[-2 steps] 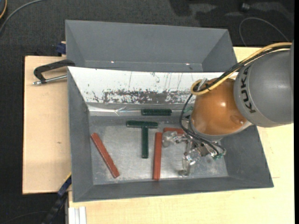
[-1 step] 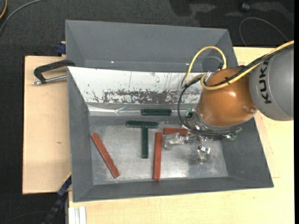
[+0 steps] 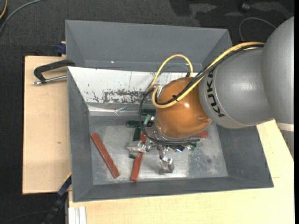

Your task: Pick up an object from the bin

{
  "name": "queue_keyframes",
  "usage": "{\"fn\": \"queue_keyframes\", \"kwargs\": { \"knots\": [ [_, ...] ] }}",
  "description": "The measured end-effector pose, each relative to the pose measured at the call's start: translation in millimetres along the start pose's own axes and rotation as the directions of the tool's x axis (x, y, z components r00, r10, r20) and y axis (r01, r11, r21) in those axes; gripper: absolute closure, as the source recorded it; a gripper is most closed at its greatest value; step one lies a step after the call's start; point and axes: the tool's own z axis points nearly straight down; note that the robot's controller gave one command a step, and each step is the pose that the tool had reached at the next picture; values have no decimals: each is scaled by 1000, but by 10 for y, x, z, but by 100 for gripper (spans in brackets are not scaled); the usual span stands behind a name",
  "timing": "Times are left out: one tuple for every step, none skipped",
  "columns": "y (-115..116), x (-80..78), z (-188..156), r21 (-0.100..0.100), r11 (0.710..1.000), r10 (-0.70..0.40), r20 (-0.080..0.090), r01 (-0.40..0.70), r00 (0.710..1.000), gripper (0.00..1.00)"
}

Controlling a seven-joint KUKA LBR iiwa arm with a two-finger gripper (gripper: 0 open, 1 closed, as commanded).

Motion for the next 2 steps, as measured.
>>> {"fn": "queue_keyframes", "kwargs": {
  "knots": [
    [-38,36,-5,4,1000,6,0,-6,1000,100],
    [-847,86,-1430,16,999,-35,6,35,999,100]
  ]
}}
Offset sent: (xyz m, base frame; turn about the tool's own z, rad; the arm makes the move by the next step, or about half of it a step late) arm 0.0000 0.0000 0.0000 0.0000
